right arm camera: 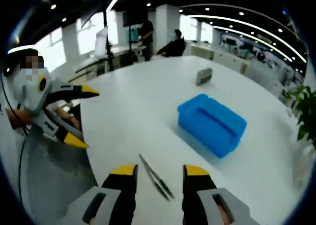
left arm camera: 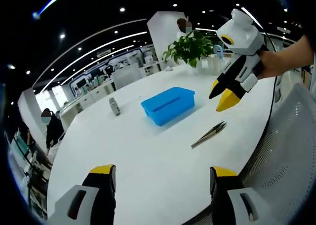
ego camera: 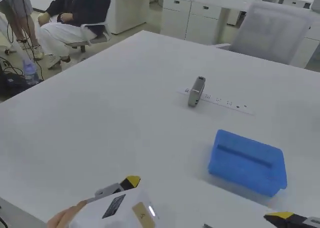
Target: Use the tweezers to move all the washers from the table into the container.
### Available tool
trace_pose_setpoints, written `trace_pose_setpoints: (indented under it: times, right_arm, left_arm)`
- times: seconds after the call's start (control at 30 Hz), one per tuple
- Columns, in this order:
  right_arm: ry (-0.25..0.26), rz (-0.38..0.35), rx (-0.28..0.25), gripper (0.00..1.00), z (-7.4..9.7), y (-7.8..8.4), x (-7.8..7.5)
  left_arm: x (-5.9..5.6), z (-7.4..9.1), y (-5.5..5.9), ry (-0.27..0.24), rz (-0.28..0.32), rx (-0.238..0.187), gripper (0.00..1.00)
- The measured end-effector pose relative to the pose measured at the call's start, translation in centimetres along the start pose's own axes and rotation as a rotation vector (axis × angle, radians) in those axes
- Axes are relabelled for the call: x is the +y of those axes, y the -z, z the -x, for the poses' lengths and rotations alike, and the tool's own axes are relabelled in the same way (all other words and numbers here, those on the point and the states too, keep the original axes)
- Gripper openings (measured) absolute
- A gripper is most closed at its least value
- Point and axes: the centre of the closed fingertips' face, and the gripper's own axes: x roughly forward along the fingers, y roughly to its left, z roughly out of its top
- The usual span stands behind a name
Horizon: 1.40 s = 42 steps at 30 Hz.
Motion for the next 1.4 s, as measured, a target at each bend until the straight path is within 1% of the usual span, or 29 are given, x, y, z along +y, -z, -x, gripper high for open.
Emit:
trace_pose_setpoints:
  times: [0.07, 0.1, 0.13, 0.17, 0.2, 0.33, 0.37, 0.4, 0.43, 0.5, 0.53, 0.57, 0.63, 0.7, 0.87, 0.97, 1.0, 1.07, 1.1, 1.23, 1.4]
  right_arm:
    - [0.049, -0.036, -0.026, 0.41, 1.3, 0.2, -0.4]
    - [0.071, -0.038, -0.035, 0.45, 1.8, 0.3, -0.7]
    - [0.11, -0.041, -0.048, 0.48, 2.4, 0.6, -1.1]
    - [0.128, -0.054, -0.056, 0.51, 2.9, 0.8, -1.3]
    - [0.135, -0.073, -0.059, 0.54, 3.2, 1.1, -1.3]
    - [0.202, -0.137, -0.093, 0.69, 5.0, 2.2, -1.8]
    - [0.23, -0.142, -0.104, 0.72, 5.5, 2.6, -2.0]
    - [0.243, -0.146, -0.109, 0.76, 5.7, 2.8, -2.1]
    - [0.253, -0.148, -0.108, 0.78, 6.0, 3.2, -2.2]
    - [0.291, -0.155, -0.117, 0.85, 6.7, 3.8, -2.6]
    - [0.296, -0.157, -0.121, 0.87, 6.8, 3.9, -2.8]
    - [0.311, -0.16, -0.131, 0.89, 7.1, 3.9, -3.1]
    - [0.328, -0.152, -0.165, 0.95, 7.5, 3.3, -3.6]
    - [0.344, -0.153, -0.18, 0.99, 7.7, 3.1, -3.7]
    - [0.367, -0.156, -0.188, 0.99, 8.0, 3.2, -4.0]
    - [0.38, -0.13, -0.178, 0.99, 7.7, 3.2, -3.9]
    - [0.383, -0.118, -0.163, 0.99, 7.6, 3.3, -4.0]
    - [0.388, -0.098, -0.161, 0.99, 7.6, 3.3, -4.1]
    - [0.39, -0.096, -0.16, 0.99, 7.6, 3.3, -4.1]
    - [0.393, -0.116, -0.172, 0.99, 8.0, 3.4, -4.4]
    - [0.391, -0.122, -0.158, 0.99, 8.1, 3.9, -4.6]
  left_arm:
    - [0.1, 0.0, 0.0, -0.002, 0.005, -0.004, 0.81]
    - [0.1, 0.0, 0.0, -0.003, 0.006, -0.001, 0.81]
    - [0.1, 0.0, 0.0, -0.005, 0.005, -0.002, 0.81]
    - [0.1, 0.0, -0.1, -0.005, 0.009, -0.01, 0.82]
    - [0.2, 0.1, -0.3, -0.009, 0.014, -0.018, 0.84]
    - [1.0, 0.5, -1.2, -0.032, 0.068, -0.078, 0.89]
    - [1.1, 0.6, -1.4, -0.036, 0.076, -0.091, 0.9]
    - [1.3, 0.7, -1.8, -0.04, 0.092, -0.115, 0.91]
    - [1.4, 0.8, -1.9, -0.041, 0.098, -0.12, 0.93]
    - [1.5, 0.9, -2.1, -0.042, 0.114, -0.135, 0.95]
    - [1.5, 0.9, -2.3, -0.039, 0.125, -0.145, 0.97]
    - [1.5, 0.9, -2.3, -0.038, 0.127, -0.148, 0.98]
    - [1.4, 0.9, -2.4, -0.034, 0.13, -0.149, 0.99]
    - [1.3, 0.9, -2.4, -0.033, 0.13, -0.149, 0.99]
    - [1.4, 0.8, -2.3, -0.039, 0.137, -0.145, 0.99]
    - [1.5, 0.8, -2.3, -0.043, 0.131, -0.141, 0.98]
    - [1.5, 0.9, -2.3, -0.043, 0.13, -0.144, 0.98]
    - [1.6, 1.0, -2.5, -0.046, 0.139, -0.156, 0.98]
    - [1.7, 1.0, -2.4, -0.049, 0.142, -0.153, 0.97]
    - [1.8, 0.9, -2.4, -0.052, 0.149, -0.149, 0.97]
    - [2.0, 1.0, -2.4, -0.06, 0.16, -0.153, 0.98]
